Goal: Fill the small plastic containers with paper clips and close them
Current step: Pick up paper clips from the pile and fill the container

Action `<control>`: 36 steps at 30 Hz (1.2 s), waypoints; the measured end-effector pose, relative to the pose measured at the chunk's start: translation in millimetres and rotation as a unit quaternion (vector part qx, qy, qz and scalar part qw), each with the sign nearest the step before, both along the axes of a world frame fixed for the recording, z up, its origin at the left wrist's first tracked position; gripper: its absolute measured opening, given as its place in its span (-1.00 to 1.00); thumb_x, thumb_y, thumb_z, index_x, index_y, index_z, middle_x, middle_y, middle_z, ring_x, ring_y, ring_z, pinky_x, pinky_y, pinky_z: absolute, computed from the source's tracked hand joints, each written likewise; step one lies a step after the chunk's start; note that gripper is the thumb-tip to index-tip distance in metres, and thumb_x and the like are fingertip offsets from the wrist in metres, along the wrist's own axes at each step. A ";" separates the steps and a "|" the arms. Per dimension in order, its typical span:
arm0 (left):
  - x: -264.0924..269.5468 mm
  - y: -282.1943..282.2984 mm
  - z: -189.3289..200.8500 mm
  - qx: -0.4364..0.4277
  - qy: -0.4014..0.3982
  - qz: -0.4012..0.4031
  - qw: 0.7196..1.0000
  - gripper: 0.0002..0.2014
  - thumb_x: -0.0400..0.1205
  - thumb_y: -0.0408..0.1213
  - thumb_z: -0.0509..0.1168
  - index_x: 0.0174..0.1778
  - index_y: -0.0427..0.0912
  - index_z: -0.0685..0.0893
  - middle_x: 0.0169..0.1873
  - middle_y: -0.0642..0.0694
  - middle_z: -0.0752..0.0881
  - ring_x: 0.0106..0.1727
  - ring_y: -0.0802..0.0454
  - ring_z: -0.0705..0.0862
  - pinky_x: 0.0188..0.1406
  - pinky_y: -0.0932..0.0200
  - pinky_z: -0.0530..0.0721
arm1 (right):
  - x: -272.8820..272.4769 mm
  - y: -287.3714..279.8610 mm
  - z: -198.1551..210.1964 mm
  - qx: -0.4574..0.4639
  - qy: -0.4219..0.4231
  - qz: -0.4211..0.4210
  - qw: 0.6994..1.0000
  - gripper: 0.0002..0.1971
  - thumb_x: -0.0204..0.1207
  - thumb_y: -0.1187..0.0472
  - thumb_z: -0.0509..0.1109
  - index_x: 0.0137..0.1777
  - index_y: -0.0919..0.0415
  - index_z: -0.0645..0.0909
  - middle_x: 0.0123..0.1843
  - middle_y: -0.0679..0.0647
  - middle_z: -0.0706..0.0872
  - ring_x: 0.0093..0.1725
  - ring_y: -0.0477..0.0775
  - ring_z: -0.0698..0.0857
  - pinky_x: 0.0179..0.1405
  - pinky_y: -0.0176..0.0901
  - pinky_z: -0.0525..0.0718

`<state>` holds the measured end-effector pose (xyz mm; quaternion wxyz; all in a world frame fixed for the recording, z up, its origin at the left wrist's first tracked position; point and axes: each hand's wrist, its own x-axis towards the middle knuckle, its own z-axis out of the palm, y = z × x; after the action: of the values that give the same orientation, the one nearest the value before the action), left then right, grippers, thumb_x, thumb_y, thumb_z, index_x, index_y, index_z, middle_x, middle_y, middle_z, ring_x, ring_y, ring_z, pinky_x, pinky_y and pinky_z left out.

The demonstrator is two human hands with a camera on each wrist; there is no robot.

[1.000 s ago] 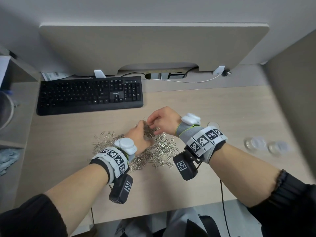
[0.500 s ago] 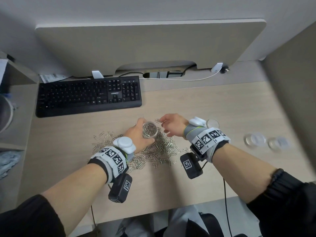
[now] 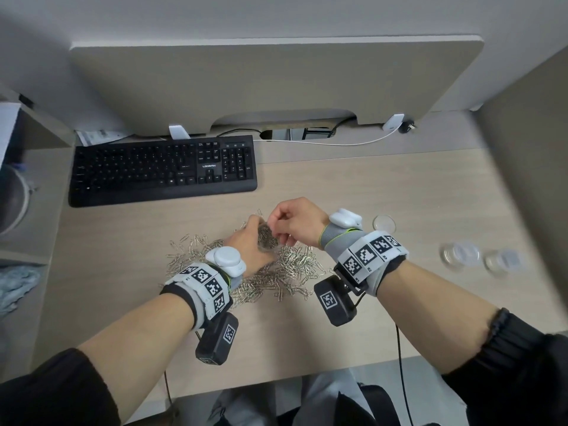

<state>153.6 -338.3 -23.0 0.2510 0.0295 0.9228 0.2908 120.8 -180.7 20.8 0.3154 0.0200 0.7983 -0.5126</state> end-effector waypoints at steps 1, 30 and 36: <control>-0.4 -2.0 -0.7 -0.001 0.001 0.002 1.000 -0.35 0.45 -0.06 0.52 0.36 -0.05 0.34 -0.26 0.00 0.68 -0.31 -0.02 0.66 -0.43 0.14 0.52 | -3.7 4.2 -3.2 0.012 0.006 -0.017 1.000 -0.80 0.49 0.51 0.32 -0.23 0.22 0.62 -0.31 0.23 0.70 -0.48 0.04 0.63 -0.54 -0.22 0.64; 1.6 -61.0 -14.9 -0.032 -0.015 0.029 0.999 -0.34 0.49 -0.09 0.50 0.42 -0.07 0.32 -0.34 -0.03 0.70 -0.51 0.06 0.62 -0.64 0.21 0.48 | 15.8 -9.8 -90.4 0.464 0.089 0.305 0.827 -0.32 0.46 0.02 0.52 0.43 0.20 0.23 0.31 0.18 0.41 0.26 0.26 0.55 -0.02 0.02 0.62; 8.6 -62.8 -16.7 -0.063 -0.006 0.002 0.998 -0.35 0.50 -0.05 0.49 0.39 -0.10 0.32 -0.35 -0.05 0.64 -0.48 0.00 0.55 -0.61 0.18 0.35 | 18.0 -12.0 -83.2 0.401 0.027 0.247 0.882 -0.53 0.52 0.46 0.27 0.42 0.22 0.37 0.32 0.18 0.48 0.16 0.28 0.65 0.02 0.10 0.69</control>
<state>162.2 -401.0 -39.7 0.2574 0.0104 0.9379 0.2323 138.8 -192.7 -62.3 0.3750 -0.0668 0.9230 -0.0543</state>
